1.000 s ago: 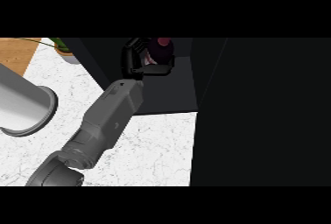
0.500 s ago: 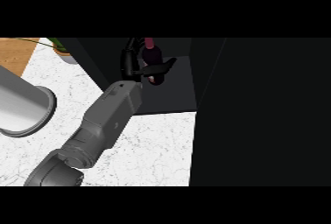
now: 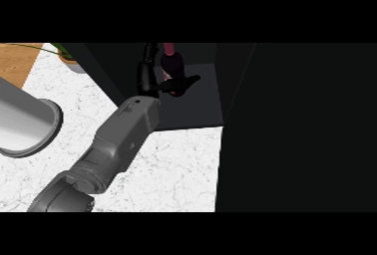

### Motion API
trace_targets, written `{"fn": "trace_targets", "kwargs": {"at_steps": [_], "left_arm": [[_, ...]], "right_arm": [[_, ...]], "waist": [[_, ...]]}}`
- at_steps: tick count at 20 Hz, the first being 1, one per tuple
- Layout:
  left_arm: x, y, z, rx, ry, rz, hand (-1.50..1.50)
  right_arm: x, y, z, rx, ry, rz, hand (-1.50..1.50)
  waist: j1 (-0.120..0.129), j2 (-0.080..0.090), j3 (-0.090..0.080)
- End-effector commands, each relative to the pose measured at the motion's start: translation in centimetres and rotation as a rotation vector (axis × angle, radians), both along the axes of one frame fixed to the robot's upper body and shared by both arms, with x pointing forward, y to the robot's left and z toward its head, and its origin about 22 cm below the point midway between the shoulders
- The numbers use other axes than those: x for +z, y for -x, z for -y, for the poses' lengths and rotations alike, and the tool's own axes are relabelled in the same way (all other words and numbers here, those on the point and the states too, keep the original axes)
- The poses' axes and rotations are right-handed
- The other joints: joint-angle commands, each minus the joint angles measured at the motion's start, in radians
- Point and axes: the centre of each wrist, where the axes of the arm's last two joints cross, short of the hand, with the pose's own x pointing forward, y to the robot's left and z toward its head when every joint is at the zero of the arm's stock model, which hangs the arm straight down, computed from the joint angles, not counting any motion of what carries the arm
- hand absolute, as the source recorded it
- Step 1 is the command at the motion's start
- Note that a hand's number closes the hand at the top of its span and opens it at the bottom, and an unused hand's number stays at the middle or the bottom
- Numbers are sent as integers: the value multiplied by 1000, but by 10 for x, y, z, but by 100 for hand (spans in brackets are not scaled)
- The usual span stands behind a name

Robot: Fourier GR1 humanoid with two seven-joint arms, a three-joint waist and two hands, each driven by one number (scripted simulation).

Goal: Pick up the wine, place it into the cabinet and close the cabinet

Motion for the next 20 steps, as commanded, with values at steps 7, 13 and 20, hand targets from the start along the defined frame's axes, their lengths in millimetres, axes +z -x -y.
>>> {"fn": "trace_targets", "kwargs": {"at_steps": [7,13,20], "left_arm": [[-21,8,-29,65,17,50,-150],[-34,16,-23,9,25,38,-150],[-28,12,-27,-73,43,61,-150]], "right_arm": [[3,4,-3,42,-31,20,-150],[2,5,1,44,-23,4,-150],[0,10,-5,46,-31,-9,-150]], "waist": [[-1,11,-5],[-1,9,-4],[14,0,-4]]}}
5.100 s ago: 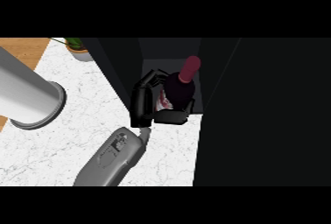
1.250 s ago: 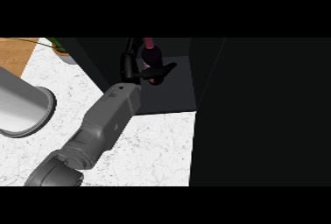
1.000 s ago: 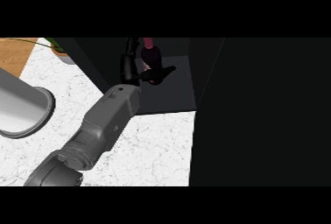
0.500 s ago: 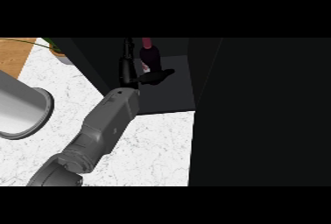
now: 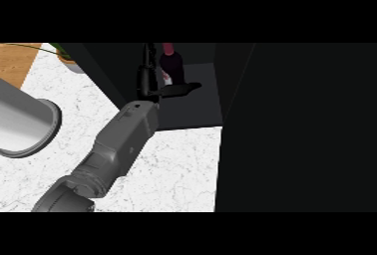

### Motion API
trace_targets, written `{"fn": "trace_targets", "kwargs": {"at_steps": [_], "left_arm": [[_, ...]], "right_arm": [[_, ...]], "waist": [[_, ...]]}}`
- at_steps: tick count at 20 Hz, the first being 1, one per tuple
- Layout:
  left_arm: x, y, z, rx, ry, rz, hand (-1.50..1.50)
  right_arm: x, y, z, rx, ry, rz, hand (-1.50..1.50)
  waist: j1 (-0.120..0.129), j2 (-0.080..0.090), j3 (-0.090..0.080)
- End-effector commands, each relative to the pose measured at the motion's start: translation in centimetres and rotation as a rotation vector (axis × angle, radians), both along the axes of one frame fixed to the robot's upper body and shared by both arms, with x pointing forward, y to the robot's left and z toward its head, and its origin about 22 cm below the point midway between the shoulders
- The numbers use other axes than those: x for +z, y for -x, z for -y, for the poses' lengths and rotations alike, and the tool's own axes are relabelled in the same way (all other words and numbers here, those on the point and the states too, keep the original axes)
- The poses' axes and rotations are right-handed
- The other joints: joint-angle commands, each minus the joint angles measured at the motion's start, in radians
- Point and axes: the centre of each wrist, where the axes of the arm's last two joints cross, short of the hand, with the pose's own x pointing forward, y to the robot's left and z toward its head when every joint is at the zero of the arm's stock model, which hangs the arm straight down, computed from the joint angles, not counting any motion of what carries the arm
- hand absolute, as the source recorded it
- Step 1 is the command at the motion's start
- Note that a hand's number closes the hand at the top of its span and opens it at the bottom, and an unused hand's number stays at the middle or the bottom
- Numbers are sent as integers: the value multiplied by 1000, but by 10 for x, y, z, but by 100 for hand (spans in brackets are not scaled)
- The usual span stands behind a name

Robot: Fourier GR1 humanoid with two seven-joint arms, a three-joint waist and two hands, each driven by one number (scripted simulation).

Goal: Pick up the wine, place it into the cabinet and close the cabinet

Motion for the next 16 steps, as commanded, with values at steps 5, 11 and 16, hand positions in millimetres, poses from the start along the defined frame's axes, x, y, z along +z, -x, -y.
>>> {"fn": "trace_targets", "kwargs": {"at_steps": [5,11,16], "left_arm": [[-15,7,-7,-48,28,-32,-150],[-17,9,-9,-60,93,-23,-150],[-32,17,-15,-84,142,-2,-150]], "right_arm": [[2,10,10,2,-6,18,-150],[-1,6,6,33,-23,11,-150],[2,6,-4,14,-23,6,-150]], "waist": [[17,-2,-2],[8,-5,-2],[22,-12,-2]]}}
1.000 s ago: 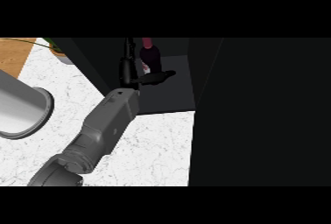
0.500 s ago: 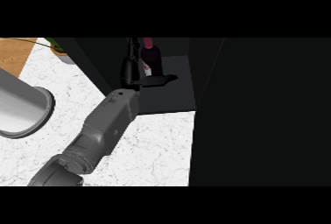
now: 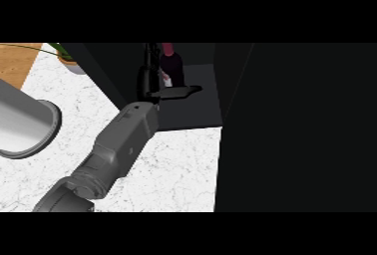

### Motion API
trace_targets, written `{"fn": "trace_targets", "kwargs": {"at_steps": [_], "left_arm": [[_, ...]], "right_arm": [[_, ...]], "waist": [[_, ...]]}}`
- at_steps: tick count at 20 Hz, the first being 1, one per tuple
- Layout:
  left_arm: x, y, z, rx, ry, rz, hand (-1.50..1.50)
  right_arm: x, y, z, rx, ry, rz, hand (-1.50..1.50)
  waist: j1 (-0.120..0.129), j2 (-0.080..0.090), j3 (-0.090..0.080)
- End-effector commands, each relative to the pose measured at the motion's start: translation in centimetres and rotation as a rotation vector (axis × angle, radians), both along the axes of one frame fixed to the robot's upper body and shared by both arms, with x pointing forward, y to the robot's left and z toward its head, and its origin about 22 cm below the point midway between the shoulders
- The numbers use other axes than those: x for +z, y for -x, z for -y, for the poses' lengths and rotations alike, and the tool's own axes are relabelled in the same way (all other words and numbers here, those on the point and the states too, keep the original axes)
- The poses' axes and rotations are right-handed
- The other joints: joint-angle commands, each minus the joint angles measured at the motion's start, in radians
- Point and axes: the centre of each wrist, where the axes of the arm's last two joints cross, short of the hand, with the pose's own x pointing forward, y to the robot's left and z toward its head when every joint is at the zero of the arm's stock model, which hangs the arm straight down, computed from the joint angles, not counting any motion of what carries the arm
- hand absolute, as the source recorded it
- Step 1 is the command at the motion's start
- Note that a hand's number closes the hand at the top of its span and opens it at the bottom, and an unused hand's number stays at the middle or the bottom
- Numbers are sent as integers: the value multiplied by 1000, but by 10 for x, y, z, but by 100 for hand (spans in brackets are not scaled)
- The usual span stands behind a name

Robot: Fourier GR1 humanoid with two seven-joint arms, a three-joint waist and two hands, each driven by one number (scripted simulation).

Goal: Pick up the wine, place it into the cabinet and close the cabinet

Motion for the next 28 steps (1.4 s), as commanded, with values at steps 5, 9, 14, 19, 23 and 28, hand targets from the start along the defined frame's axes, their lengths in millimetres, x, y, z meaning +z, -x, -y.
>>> {"fn": "trace_targets", "kwargs": {"at_steps": [5,9,14,19,23,28], "left_arm": [[-28,17,-13,36,85,-42,-150],[-25,17,-9,-8,105,-49,-150],[-36,39,3,-14,89,-40,-150],[-49,83,28,-48,86,-68,-150],[-31,106,55,-64,70,-40,-150],[-20,147,76,-91,90,-15,-150]], "right_arm": [[3,-1,-2,10,-33,12,-150],[10,4,-5,1,-10,10,-150],[12,10,3,-8,-13,10,-150],[11,24,4,-37,-25,9,-150],[6,18,13,-72,-17,7,-150],[11,26,13,-65,-17,18,-150]], "waist": [[7,-11,-1],[28,-15,-1],[21,-20,-1],[53,-25,0],[66,-20,0],[71,-20,0]]}}
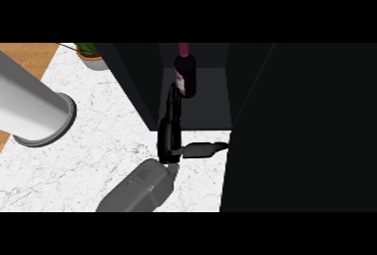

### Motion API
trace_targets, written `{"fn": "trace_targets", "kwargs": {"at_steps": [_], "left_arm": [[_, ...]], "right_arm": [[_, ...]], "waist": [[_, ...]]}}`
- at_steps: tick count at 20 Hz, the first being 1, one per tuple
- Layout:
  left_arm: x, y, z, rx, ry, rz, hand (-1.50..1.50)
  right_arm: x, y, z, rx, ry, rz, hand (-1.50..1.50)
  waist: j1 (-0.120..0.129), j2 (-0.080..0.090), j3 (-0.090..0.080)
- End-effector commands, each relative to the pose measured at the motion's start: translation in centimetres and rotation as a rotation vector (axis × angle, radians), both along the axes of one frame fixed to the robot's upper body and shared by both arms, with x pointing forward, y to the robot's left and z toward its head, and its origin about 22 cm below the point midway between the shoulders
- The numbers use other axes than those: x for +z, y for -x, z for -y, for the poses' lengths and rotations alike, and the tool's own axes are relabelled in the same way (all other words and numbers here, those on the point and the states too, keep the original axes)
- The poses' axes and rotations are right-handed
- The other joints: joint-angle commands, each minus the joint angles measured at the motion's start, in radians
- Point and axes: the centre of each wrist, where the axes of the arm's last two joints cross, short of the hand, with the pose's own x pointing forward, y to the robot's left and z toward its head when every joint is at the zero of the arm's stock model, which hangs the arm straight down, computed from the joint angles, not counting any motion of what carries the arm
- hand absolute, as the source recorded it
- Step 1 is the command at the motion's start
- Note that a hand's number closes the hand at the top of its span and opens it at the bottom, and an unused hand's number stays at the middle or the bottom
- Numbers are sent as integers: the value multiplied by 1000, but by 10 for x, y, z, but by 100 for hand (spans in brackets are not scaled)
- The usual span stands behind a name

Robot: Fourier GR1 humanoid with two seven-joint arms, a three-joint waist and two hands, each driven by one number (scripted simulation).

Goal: Pick up the wine, place it into the cabinet and close the cabinet

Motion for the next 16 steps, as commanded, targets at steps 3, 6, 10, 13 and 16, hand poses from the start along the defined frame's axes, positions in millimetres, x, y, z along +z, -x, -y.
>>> {"fn": "trace_targets", "kwargs": {"at_steps": [3,6,10,13,16], "left_arm": [[27,51,11,-30,60,21,-150],[37,62,-3,4,63,24,-150],[34,99,-10,38,51,22,-150],[61,120,-16,46,69,22,-150],[60,125,-21,24,95,54,-150]], "right_arm": [[12,19,1,-8,-15,19,-150],[14,28,10,-5,-15,40,-150],[7,15,5,0,2,33,-150],[11,7,14,8,0,31,-150],[7,28,11,4,-11,19,-150]], "waist": [[16,-1,0],[11,0,0],[12,2,0],[16,1,1],[7,2,0]]}}
